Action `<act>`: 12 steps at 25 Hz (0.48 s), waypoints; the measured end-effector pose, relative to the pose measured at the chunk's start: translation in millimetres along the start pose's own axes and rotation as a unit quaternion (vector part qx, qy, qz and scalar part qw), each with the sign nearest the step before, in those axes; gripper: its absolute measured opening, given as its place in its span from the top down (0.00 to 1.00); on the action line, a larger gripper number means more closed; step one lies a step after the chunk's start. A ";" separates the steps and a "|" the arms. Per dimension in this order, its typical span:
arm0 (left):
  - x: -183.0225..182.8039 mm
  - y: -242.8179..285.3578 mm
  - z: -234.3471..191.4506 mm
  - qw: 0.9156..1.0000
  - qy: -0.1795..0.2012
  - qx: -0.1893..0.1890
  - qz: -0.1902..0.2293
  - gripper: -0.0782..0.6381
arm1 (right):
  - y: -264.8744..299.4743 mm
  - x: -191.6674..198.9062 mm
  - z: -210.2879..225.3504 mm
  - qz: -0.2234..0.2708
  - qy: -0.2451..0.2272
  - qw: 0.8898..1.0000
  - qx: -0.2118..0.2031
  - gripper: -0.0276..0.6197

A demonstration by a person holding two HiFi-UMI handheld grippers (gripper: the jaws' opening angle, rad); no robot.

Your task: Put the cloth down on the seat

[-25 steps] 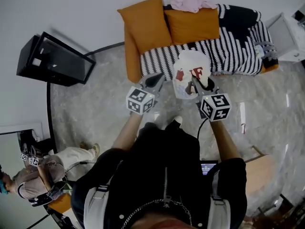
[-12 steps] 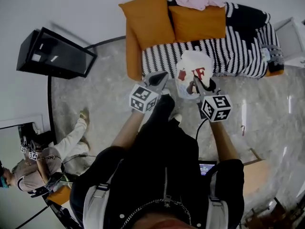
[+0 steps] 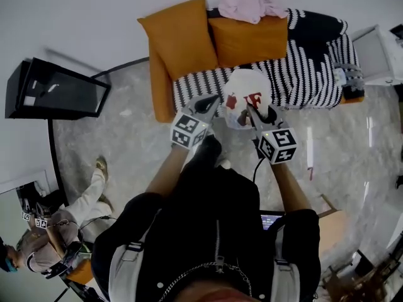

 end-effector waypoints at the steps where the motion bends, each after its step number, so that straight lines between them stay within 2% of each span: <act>1: -1.1 3.6 -11.3 1.000 0.000 0.002 -0.002 0.88 | 8.8 -4.2 0.5 0.001 -0.003 1.000 0.005 0.79; 4: -2.0 10.7 -48.2 1.000 -0.008 0.009 -0.006 0.88 | 38.6 -16.2 -0.6 -0.001 -0.011 1.000 0.016 0.79; 8: -8.0 12.9 -79.4 0.999 -0.046 0.021 0.015 0.88 | 66.7 -25.2 -1.5 -0.006 -0.010 1.000 0.024 0.79; 12: -7.3 16.7 -90.0 0.999 -0.045 0.019 0.011 0.88 | 77.0 -27.3 -1.8 -0.008 -0.004 1.000 0.027 0.79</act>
Point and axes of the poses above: the fingertips, and each gripper's own axes: y forward along the fingers, z to its right, x out of its underside, the point moved 9 cm from there along -y, backward along the fingers, and after that the axes turned 11 degrees about x, right-handed, at the moved point
